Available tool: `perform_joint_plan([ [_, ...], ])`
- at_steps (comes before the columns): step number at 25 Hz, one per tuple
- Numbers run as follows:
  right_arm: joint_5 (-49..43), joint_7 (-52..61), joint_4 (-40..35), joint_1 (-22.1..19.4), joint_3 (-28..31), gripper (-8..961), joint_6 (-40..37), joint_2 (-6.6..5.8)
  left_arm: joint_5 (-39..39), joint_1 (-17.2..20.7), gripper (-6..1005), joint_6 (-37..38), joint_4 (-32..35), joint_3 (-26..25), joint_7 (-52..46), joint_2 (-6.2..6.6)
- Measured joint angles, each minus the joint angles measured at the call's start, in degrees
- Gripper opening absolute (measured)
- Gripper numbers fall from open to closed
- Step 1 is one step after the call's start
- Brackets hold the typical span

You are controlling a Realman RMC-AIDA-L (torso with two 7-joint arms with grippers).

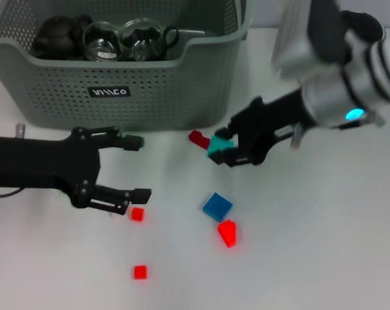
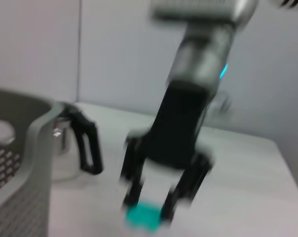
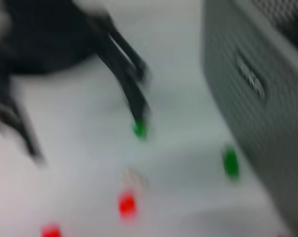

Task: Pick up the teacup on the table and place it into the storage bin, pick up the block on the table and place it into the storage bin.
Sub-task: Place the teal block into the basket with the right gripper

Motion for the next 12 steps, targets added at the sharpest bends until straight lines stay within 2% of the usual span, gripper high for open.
perform_joint_plan([
  [4, 4.7, 2.5, -10.1, 1.6, 3.0, 417, -6.4, 0.12, 0.0, 1.5, 951, -2.0, -0.2, -1.1, 0.4, -0.01],
  [5, 6.0, 3.4, -12.8, 4.9, 4.2, 423, -6.5, 0.05, 0.0, 1.8, 951, -2.4, -0.3, -1.7, 0.6, -0.02],
  [6, 6.0, 3.4, -12.8, 4.9, 4.2, 429, -6.5, 0.05, 0.0, 2.0, 951, -2.5, -0.4, -2.1, 0.8, -0.05],
  [8, 5.7, 3.2, -11.9, 8.8, 5.9, 440, -4.9, 0.0, 0.1, 2.3, 951, -2.5, -0.5, -2.7, 0.9, -0.08],
  [12, 4.8, -0.1, -0.8, 18.6, 8.6, 463, 1.8, -0.22, 0.1, 2.5, 951, -2.6, -0.6, -2.9, 1.0, -0.32],
])
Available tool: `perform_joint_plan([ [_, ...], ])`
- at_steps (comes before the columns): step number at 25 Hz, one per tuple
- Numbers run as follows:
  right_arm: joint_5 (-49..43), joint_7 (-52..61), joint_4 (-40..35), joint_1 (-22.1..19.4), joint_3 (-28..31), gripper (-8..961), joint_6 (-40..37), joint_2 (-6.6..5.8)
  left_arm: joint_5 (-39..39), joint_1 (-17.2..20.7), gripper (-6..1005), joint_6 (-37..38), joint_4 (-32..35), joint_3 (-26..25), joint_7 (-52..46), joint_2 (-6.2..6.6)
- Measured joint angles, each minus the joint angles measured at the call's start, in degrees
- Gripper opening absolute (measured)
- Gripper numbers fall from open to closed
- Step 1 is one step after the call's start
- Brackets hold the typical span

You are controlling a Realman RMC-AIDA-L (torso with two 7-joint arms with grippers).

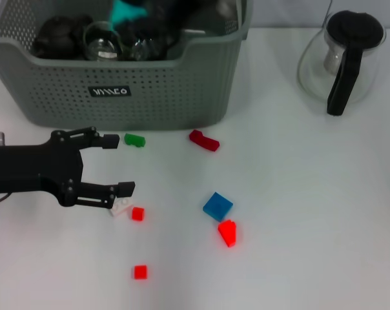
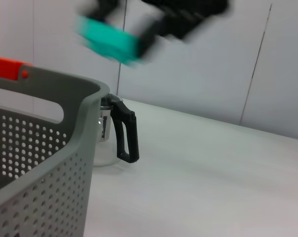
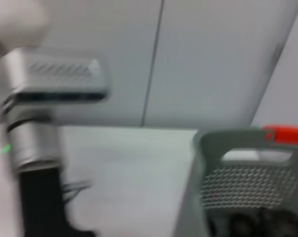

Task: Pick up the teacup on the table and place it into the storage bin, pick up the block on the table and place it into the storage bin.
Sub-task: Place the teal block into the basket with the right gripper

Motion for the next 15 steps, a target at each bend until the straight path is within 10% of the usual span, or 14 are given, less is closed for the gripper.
perform_joint_plan([
  [6, -5.3, -6.6, 21.1, 11.4, 2.0, 498, 13.7, -0.1, 0.2, -0.3, 951, 0.0, 0.0, 0.0, 0.1, -0.02],
  [15, -6.8, -7.8, 25.3, 11.8, 1.0, 550, 21.4, 0.25, 0.3, -0.5, 951, 0.0, -0.1, -0.1, -0.2, 0.11],
])
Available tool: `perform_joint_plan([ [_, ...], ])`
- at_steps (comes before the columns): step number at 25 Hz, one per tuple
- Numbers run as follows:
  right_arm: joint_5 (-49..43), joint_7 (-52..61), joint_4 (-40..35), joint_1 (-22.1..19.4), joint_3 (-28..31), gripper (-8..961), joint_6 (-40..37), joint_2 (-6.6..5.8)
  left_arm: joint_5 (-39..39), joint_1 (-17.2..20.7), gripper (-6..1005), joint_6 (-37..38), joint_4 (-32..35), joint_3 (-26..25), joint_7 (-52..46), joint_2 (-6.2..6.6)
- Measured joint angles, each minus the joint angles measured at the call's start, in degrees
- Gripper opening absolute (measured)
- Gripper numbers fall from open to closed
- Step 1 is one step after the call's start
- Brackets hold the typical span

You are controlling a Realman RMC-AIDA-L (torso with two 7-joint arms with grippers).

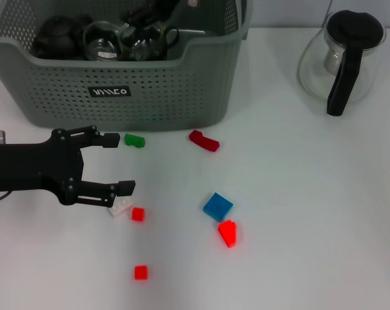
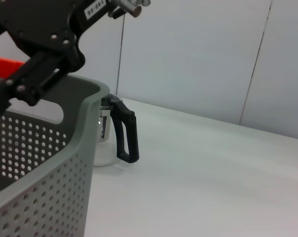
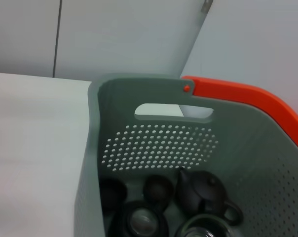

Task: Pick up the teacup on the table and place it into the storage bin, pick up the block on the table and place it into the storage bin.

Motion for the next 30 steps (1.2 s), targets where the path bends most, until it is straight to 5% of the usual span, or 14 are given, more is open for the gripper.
perform_joint_plan([
  [2, 0.2, 0.5, -4.5, -2.4, 0.5, 562, -3.5, -0.08, 0.0, -0.1, 951, -0.1, 0.0, -0.1, 0.0, 0.08],
  [7, 2.2, 3.3, -22.9, -12.6, 1.0, 806, -17.6, 0.06, 0.0, -0.4, 951, -0.1, 0.0, -0.6, 0.1, 0.29],
  [15, 7.7, 13.2, -44.6, -27.5, 2.4, 799, -41.9, -0.3, 0.0, 0.0, 951, 0.0, 0.0, -0.7, 0.2, 0.42],
  [22, 2.4, 19.8, -35.7, -29.2, -5.9, 797, -41.8, 0.1, 2.1, 0.2, 951, -0.2, 0.0, -0.8, 2.4, 0.55],
  [30, -1.5, 25.7, -17.1, -19.5, -17.1, 796, -32.0, 0.16, 3.0, -0.2, 951, -0.4, 0.0, -0.8, 2.6, 1.1],
])
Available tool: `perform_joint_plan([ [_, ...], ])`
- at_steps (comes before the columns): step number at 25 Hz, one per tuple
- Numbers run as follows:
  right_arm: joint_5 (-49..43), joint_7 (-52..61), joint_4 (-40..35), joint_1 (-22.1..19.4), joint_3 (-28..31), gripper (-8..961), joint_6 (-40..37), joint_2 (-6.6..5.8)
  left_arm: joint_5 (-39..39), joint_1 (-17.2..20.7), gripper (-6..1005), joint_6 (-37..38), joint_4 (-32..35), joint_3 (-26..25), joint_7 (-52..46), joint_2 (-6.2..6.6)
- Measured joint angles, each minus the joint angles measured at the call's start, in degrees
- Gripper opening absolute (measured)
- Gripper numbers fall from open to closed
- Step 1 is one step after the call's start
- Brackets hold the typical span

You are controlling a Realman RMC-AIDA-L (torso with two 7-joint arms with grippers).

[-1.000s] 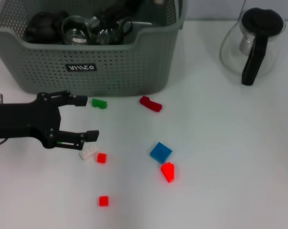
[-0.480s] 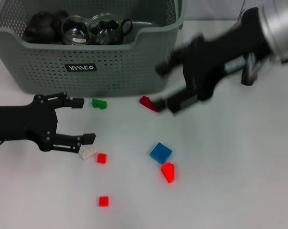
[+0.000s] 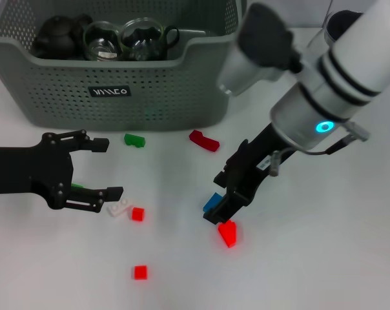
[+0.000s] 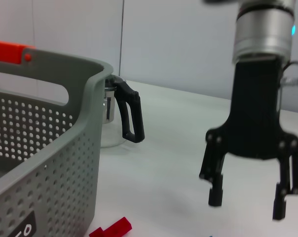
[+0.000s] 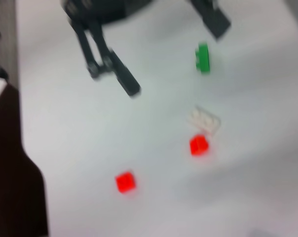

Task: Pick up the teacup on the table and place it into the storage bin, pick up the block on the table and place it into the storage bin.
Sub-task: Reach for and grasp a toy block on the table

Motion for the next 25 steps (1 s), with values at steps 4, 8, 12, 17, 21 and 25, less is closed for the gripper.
perform_joint_plan([
  [4, -0.4, 1.5, 5.2, 3.3, -5.1, 795, 5.1, 0.36, 0.0, -0.1, 951, -0.1, 0.0, -0.1, 0.6, -0.32],
  [8, -0.4, 3.8, 6.6, 4.4, -11.3, 795, 10.6, 0.46, 0.0, 0.0, 951, -0.2, -0.1, -0.1, 0.8, -0.5],
  [12, -0.4, 5.1, 6.9, 4.6, -15.1, 794, 14.1, 0.52, -0.1, 0.1, 951, -0.2, -0.5, -0.1, 0.8, -0.51],
  [17, -0.2, 5.6, 8.0, 4.7, -17.2, 793, 16.8, 0.6, -0.2, 0.2, 951, -0.2, -0.6, -0.1, 0.9, -0.49],
  [21, 0.0, 5.6, 8.9, 4.7, -18.4, 793, 17.9, 0.71, -0.3, 0.2, 951, -0.3, -0.8, -0.1, 1.0, -0.49],
  [25, 0.1, 5.7, 9.1, 4.4, -18.9, 792, 18.1, 0.75, -0.3, 0.0, 951, -0.3, -1.1, -0.1, 1.1, -0.47],
])
